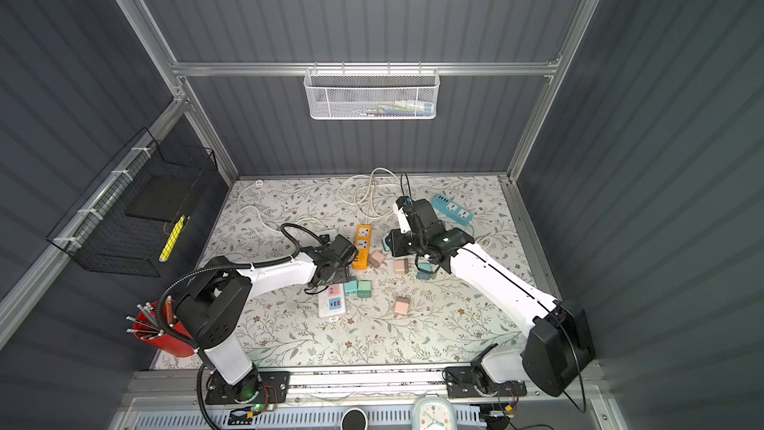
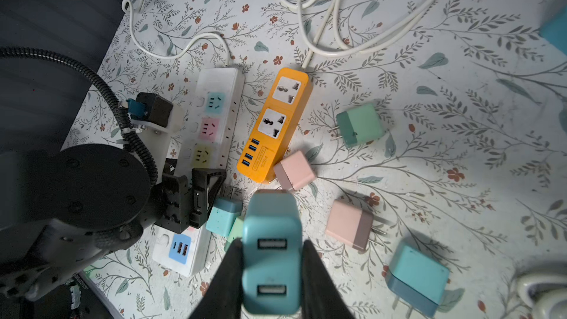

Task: Insert plugs into power strip
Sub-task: Move the socket to the center of the table, then insert the plug into the socket.

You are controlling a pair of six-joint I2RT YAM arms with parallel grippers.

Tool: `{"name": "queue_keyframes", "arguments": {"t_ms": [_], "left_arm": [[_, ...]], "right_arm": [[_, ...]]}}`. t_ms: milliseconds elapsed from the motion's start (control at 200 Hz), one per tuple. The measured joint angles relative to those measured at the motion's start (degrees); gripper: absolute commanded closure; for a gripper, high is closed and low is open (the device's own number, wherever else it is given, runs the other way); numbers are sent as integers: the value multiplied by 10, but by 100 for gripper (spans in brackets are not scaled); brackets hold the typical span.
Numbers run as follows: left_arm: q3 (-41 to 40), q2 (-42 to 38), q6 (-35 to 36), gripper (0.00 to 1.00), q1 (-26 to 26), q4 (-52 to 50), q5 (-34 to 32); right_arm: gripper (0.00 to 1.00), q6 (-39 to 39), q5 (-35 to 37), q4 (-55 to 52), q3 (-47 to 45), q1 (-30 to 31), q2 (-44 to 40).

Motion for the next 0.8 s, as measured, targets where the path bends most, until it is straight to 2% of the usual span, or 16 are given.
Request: {"name": "queue_keyframes", "arguments": {"t_ms": [105, 250, 515, 665, 800], "left_arm": [[1, 0, -1, 9, 0, -1, -1], [2, -3, 9, 1, -5, -9, 16], [28, -90, 54, 0, 5, -54, 13], [24, -172, 64, 0, 77, -54, 22], [5, -202, 64, 0, 124, -57, 14]], "right_arm": [[88, 1, 5, -1, 10, 7, 8], [88, 4, 16, -4, 31, 16, 26], [88, 17, 46, -13, 75, 42, 80], [89, 25, 61, -13, 115, 63, 125], [89, 33, 77, -12, 162, 83, 177]]}}
